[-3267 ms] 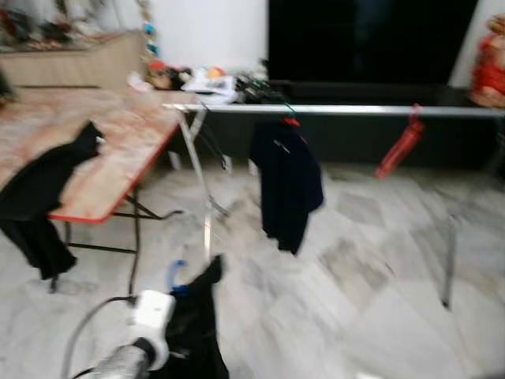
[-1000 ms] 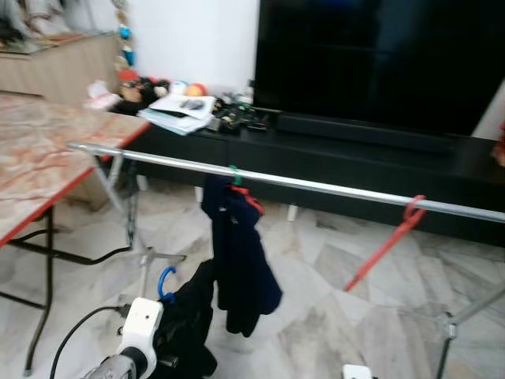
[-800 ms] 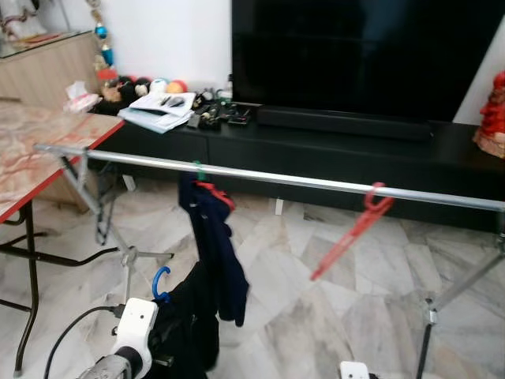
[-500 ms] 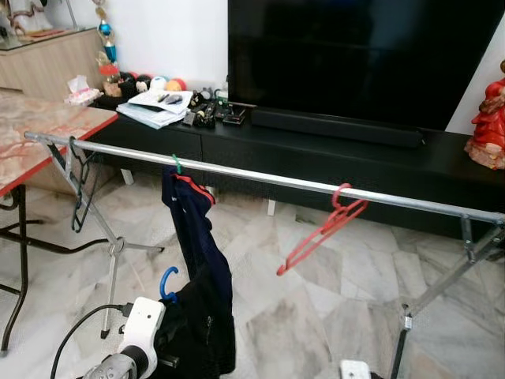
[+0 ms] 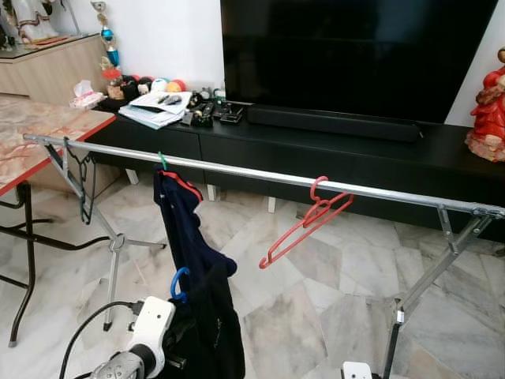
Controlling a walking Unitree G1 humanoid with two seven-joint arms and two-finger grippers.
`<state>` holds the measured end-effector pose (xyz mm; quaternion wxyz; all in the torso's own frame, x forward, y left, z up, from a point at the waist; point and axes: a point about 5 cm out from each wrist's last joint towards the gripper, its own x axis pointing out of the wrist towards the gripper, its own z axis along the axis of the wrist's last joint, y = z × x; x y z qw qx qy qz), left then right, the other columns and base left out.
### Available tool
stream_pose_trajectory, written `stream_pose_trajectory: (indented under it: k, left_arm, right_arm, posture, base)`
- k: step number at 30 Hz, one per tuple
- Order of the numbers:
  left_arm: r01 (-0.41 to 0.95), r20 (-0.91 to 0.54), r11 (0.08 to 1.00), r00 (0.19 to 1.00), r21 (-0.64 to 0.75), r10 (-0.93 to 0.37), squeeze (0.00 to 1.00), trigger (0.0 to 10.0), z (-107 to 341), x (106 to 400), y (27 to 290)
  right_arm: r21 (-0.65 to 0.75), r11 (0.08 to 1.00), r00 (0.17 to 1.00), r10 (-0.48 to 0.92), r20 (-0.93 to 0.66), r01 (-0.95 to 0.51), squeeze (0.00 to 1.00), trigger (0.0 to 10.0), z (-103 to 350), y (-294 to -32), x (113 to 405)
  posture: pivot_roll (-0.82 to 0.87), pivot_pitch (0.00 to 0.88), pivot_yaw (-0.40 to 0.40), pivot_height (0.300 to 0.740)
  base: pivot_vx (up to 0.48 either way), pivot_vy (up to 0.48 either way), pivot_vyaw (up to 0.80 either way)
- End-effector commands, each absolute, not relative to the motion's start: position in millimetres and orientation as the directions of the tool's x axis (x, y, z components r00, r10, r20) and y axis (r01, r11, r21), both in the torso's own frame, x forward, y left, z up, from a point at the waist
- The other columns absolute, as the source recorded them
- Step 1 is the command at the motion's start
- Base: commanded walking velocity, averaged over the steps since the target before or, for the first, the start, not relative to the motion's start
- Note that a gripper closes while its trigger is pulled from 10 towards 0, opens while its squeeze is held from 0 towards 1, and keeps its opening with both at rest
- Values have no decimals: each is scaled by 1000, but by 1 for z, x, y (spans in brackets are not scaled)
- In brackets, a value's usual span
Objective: Hang hanger
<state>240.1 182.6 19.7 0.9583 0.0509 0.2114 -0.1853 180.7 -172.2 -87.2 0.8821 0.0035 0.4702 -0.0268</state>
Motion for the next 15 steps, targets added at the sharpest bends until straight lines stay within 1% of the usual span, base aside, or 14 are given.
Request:
stream_pose_trajectory:
  k: [1,4,5,8,12,15]
  left_arm:
    - [433,-433,900,822,51,-371,0,10000,23,244,180]
    - [454,-435,884,822,109,-369,0,10000,24,247,182]
    - [448,-417,881,837,153,-353,0,10000,27,252,184]
    - [460,-397,867,844,189,-361,0,10000,31,256,185]
    - [507,-418,823,826,258,-378,0,10000,33,262,186]
    - [500,-408,828,831,254,-377,0,10000,35,265,186]
  right_arm:
    - [-16,999,555,-40,-831,49,0,10000,-87,-171,182]
    - [-17,999,553,-38,-832,43,0,10000,-87,-171,181]
    - [-19,999,551,-38,-834,41,0,10000,-87,-171,181]
    - [-20,999,549,-39,-835,39,0,10000,-88,-171,180]
    - [-25,999,546,-40,-837,35,0,10000,-88,-172,179]
    - [-26,999,545,-40,-838,33,0,10000,-88,-172,179]
  posture:
    - [114,0,14,740]
    - [115,0,13,740]
    - [117,0,10,740]
    - [118,0,7,740]
    - [118,0,7,740]
    - [118,0,7,740]
  base:
    - [0,0,0]
    - [0,0,0]
    - [0,0,0]
    - [0,0,0]
    - [0,0,0]
    - [0,0,0]
